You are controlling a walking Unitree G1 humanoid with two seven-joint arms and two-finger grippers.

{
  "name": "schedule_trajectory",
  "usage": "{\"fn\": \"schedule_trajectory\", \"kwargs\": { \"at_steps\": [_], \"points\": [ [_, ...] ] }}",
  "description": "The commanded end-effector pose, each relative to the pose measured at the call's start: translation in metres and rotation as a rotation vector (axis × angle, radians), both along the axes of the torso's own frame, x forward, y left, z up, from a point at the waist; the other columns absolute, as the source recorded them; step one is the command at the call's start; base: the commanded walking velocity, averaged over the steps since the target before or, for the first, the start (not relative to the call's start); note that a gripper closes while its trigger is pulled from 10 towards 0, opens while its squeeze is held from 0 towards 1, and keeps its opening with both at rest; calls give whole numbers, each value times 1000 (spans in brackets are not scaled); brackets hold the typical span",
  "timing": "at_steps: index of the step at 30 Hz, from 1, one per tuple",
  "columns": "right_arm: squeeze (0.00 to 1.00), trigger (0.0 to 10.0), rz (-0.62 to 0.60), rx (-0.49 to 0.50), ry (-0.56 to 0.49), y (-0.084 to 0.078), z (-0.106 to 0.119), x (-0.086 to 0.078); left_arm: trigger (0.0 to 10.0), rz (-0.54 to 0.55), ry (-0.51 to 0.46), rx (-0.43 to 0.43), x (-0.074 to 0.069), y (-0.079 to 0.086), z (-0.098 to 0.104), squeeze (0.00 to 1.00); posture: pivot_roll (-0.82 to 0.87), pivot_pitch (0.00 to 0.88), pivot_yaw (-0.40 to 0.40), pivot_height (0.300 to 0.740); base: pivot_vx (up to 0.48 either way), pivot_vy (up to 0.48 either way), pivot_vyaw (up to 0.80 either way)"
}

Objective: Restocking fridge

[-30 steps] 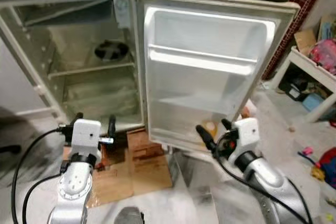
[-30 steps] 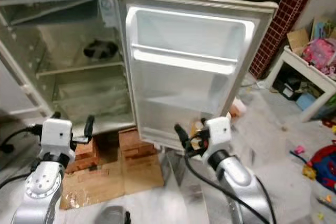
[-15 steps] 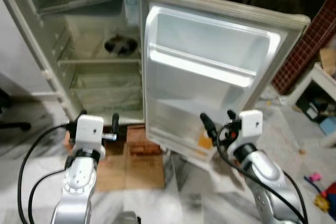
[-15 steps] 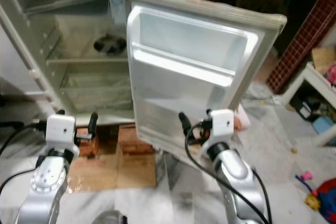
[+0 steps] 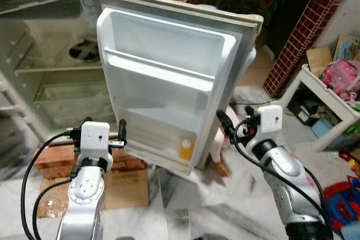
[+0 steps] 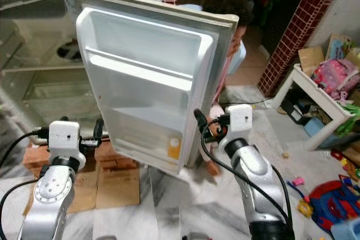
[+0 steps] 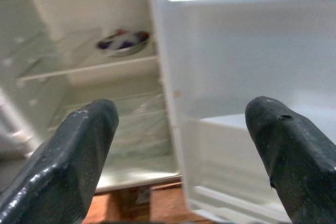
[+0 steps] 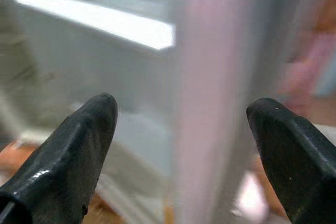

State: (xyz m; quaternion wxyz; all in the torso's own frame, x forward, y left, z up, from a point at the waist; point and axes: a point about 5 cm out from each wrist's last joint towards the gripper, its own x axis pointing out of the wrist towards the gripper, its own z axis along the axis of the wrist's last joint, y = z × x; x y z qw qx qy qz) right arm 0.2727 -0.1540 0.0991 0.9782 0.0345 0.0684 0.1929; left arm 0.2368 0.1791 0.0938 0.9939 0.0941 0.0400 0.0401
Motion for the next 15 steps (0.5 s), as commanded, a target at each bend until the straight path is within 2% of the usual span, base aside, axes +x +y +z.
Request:
{"fn": "schedule_trajectory", "kwargs": {
  "at_steps": [1, 5, 9, 11, 15],
  "points": [
    [0, 10000, 19, -18, -1, 0, 0, 2, 10000, 17, 0, -1, 0, 3, 1, 0, 63, 0, -70, 740, 0, 0, 0],
    [0, 10000, -42, -39, -47, -7, 5, 11, 10000, 21, 3, 4, 0, 4, 0, 0, 64, 0, -69, 740, 71, 0, 0],
    [0, 10000, -112, -18, -88, -10, 14, 19, 10000, 26, 8, 6, -1, 5, -1, 0, 68, 0, -70, 740, 332, 0, 784],
    [0, 10000, -118, -7, -95, -9, 16, 20, 10000, 27, 12, 8, -1, 5, -1, 0, 70, 0, -71, 740, 337, -274, 763],
    [0, 10000, -47, 18, -55, -3, 9, 16, 10000, 28, 13, 8, -1, 5, -1, 0, 71, 0, -73, 740, 301, -357, 0]
  ]
}}
